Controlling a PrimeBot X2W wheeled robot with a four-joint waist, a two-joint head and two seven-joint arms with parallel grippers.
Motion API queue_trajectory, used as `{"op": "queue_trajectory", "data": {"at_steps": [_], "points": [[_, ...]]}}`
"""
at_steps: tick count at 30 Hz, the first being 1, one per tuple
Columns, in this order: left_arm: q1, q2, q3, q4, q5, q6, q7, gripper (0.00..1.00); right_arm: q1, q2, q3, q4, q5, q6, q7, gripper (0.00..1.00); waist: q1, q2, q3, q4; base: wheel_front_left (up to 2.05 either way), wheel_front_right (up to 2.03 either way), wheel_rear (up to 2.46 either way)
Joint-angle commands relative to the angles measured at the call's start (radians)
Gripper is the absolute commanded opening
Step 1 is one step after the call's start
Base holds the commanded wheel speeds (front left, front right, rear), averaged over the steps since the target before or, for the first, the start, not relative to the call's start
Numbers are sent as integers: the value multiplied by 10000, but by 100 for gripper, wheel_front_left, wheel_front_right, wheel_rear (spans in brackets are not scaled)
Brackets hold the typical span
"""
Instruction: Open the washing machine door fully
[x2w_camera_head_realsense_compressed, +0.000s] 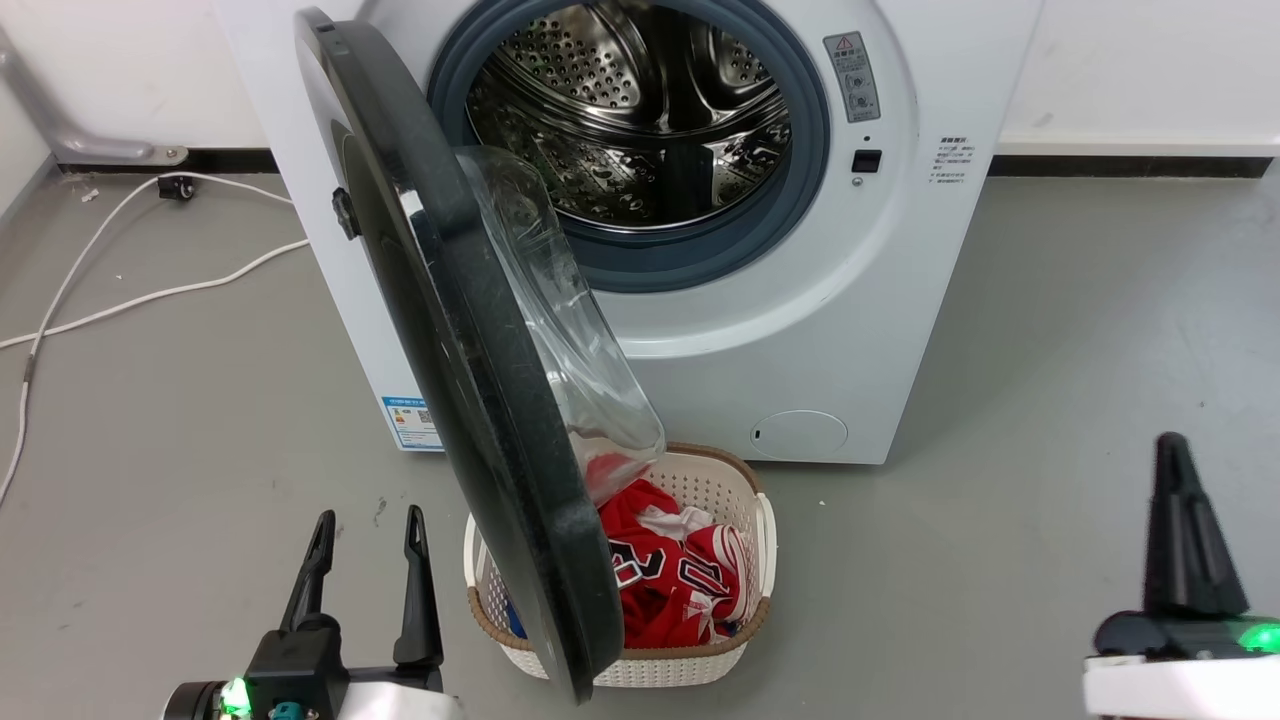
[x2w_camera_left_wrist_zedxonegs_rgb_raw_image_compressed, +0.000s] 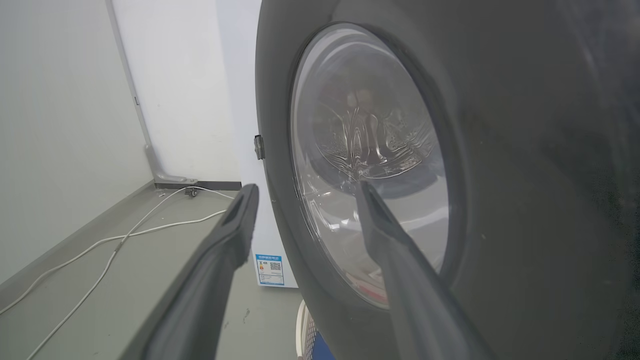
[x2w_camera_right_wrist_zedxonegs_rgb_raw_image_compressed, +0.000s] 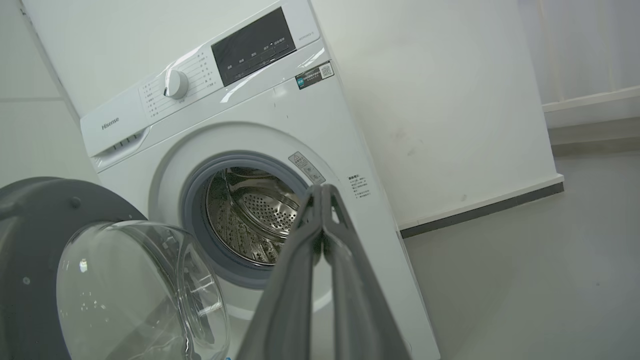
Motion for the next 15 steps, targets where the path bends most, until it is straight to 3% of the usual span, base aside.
{"op": "queue_trajectory", "data": {"at_steps": [1,5,9,10,11,12,15], "points": [[-3,-7,8,-22,38,-2,-24,100,109,154,101,-164,-1017,1,-9,0,1,0,9,12,0,0,0],[-74,-10,3,-24,51,-2,-24,100,324,284,162,-313,-3498,-1,-12,0,1,0,26,35,0,0,0],[-46,-10,8,-20,50,7,-24,100,477,313,88,154,-4435,-1,-13,0,1,0,16,33,0,0,0],[-24,-9,7,-20,47,6,-24,100,526,319,36,324,-4372,-1,-13,27,1,0,8,31,0,0,0],[-2,-10,8,-16,43,5,-24,100,530,317,-58,440,-4259,-1,-14,85,1,0,1,31,0,0,0],[16,-10,-1,-12,39,4,-24,100,553,318,-176,619,-4187,-1,-14,100,1,0,-7,34,0,0,0],[42,-9,-8,1,29,5,-24,100,593,323,-325,989,-3983,-1,-14,100,1,0,-34,47,0,0,0]]}}
